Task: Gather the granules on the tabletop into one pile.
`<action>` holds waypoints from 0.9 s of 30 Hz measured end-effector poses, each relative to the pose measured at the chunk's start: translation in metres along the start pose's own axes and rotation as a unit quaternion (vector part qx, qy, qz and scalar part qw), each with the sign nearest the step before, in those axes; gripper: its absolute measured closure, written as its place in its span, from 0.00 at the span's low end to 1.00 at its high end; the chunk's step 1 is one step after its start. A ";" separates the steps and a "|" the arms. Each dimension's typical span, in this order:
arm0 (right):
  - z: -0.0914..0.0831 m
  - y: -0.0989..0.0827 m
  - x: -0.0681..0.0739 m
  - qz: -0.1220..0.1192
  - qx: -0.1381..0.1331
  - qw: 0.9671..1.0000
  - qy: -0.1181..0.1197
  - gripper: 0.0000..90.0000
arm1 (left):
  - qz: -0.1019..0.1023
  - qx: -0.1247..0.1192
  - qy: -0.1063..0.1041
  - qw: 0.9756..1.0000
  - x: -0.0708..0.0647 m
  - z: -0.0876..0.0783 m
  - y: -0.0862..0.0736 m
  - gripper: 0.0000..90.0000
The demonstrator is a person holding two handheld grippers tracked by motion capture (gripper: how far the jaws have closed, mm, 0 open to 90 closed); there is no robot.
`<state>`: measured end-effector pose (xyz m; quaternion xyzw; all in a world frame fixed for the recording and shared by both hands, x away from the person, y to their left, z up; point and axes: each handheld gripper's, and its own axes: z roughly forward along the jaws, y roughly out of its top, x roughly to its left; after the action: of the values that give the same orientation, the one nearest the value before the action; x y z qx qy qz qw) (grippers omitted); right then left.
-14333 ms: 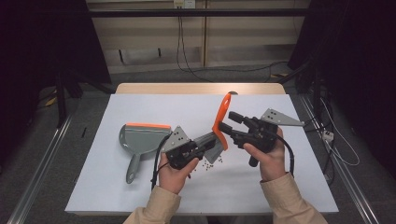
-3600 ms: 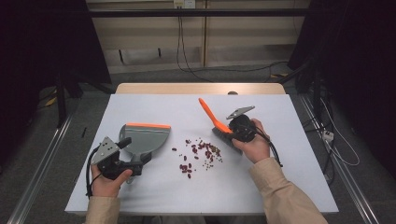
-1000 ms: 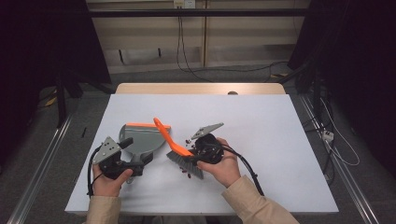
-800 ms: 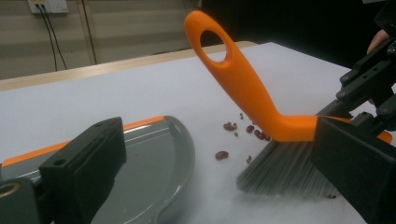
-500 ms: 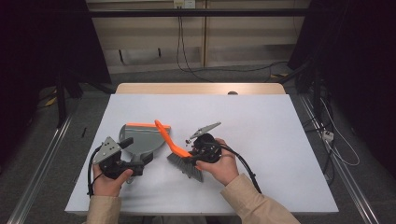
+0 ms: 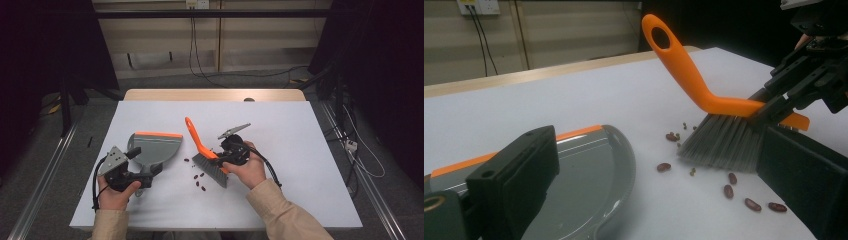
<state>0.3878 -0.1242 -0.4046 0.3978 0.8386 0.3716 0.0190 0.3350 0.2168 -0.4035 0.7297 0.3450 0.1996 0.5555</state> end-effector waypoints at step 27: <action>0.026 0.006 0.054 -0.002 0.021 0.999 0.045 0.79 | -0.006 -0.010 0.005 1.000 0.002 -0.005 0.001 0.04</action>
<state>0.3639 -0.0687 -0.4054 0.3792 0.8472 0.3712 -0.0259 0.3334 0.2219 -0.4008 0.7212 0.3501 0.2035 0.5620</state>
